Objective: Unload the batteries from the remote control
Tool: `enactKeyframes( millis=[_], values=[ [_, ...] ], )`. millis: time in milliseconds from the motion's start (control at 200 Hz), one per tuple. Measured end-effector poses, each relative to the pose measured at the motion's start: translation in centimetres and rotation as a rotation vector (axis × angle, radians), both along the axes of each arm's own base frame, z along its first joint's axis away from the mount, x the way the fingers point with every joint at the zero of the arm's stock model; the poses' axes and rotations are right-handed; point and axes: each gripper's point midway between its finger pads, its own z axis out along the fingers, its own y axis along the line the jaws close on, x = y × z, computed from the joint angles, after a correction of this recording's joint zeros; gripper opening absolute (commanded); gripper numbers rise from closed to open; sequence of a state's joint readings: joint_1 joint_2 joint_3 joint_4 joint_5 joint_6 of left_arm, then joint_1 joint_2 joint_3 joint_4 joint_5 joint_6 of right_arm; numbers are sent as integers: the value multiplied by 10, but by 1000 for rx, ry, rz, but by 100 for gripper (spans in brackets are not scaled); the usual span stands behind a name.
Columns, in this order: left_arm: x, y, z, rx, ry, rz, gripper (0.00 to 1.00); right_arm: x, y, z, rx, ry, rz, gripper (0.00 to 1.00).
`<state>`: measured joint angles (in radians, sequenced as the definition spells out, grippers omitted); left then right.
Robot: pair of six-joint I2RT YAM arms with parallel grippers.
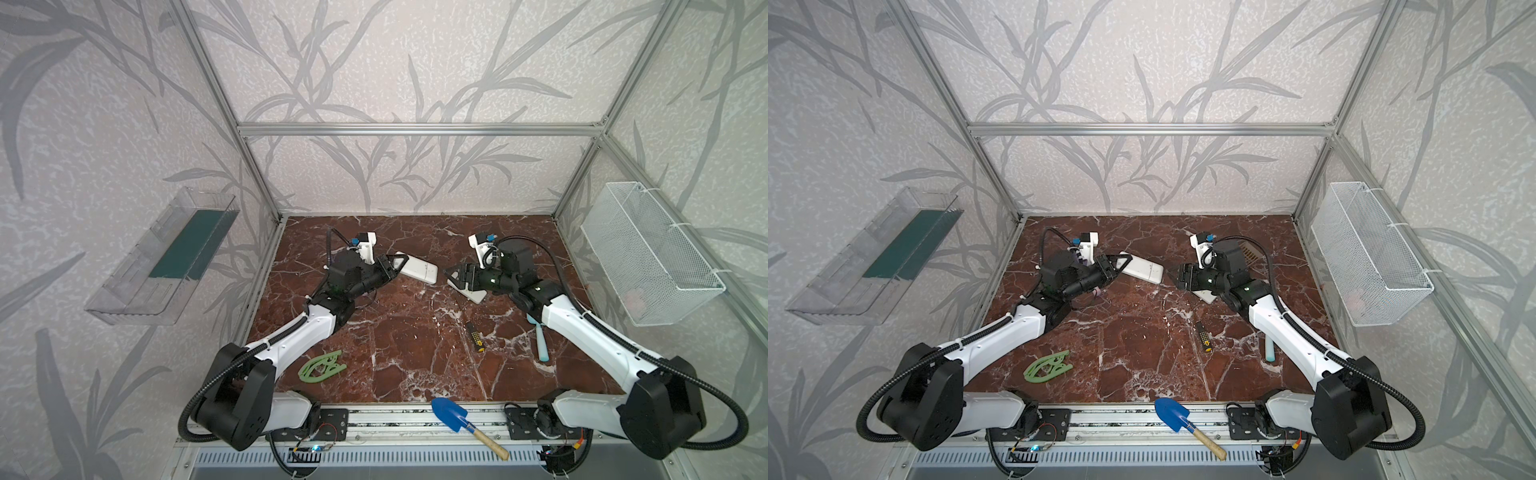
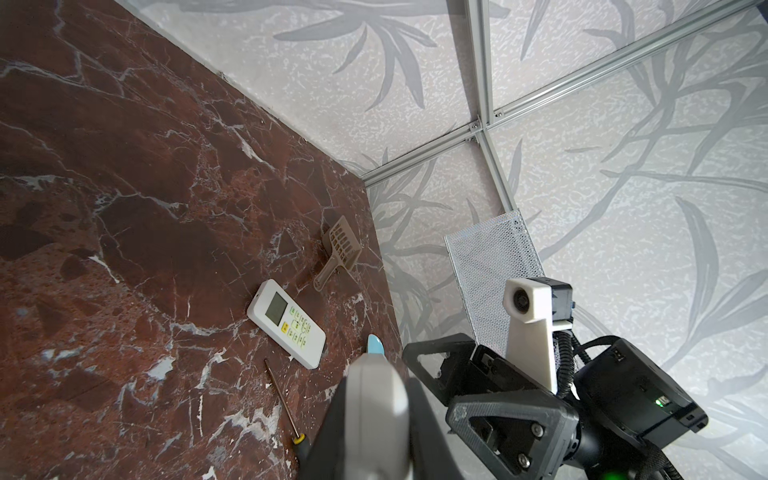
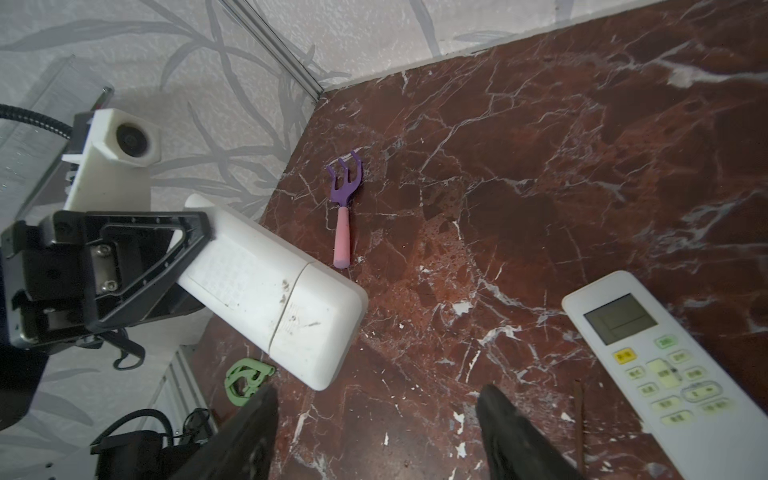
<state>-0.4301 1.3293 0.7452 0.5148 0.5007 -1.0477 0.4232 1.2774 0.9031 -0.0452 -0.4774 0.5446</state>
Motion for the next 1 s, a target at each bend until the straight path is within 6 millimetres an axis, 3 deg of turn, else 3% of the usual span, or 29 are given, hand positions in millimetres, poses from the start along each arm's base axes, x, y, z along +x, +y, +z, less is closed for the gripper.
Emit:
enactKeyframes(
  millis=[315,490,640,1000],
  values=[
    [-3,-4,11,-27,-35,-13,0,1,15,-13,211,140,-10,67],
    [-3,-5,12,-50,-10,-9,0,5,20,-3,277,134,-2,65],
    [-2,-4,10,-71,24,6,0,5,24,5,307,121,17,62],
    [-4,-8,10,-100,60,12,0,8,31,3,305,130,45,60]
  ],
)
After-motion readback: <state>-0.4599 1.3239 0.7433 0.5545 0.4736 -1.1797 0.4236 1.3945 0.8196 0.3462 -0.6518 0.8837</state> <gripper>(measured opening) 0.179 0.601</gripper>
